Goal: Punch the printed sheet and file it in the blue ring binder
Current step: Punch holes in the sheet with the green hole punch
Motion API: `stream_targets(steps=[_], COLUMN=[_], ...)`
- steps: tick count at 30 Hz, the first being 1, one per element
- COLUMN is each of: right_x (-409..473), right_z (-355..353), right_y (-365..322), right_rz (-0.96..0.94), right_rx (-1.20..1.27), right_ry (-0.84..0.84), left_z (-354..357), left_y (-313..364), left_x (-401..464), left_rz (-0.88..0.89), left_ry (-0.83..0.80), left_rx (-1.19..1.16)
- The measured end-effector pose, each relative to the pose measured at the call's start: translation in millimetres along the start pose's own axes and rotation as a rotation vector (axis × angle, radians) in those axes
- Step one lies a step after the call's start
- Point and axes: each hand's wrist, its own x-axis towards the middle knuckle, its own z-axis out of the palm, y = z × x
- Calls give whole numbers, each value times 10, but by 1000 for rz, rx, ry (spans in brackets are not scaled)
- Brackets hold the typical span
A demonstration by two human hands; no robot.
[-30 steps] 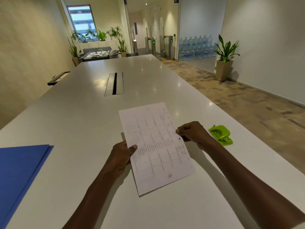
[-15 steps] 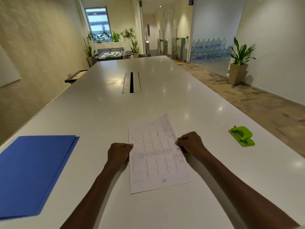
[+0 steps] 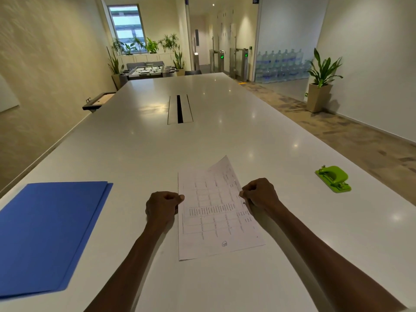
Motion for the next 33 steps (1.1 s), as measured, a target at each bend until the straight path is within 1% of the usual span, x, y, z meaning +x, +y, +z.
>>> stream_targets(steps=[2, 4, 7, 11, 14, 17, 21, 27, 30, 33], right_x=[-23, -55, -104, -232, -300, -311, -312, -303, -309, -289], right_z=[-12, -67, -221, -467, -579, -554, -381, -466, -509, -500], right_y=[-57, -148, -366, -697, -807, -743, -519, -512, -480, -406], right_rz=[-10, -39, -133, -240, -316, -335, -271, -271, -244, -153], right_rx=[99, 259, 448, 547, 582, 556, 459, 477, 504, 512], right_ry=[28, 83, 115, 122, 141, 130, 108, 114, 88, 9], left_z=[-19, -71, -206, -344, -378, -314, -184, -191, -227, -257], left_y=[62, 163, 402, 700, 780, 708, 517, 576, 603, 559], left_x=[-2, 5, -7, -104, -164, -206, -265, -271, -224, -132], left_rz=[31, 97, 215, 330, 380, 362, 304, 345, 275, 156], left_ry=[23, 75, 174, 200, 226, 207, 186, 197, 201, 146], left_rx=[-85, -176, -247, -401, -470, -510, -517, -527, -515, -419])
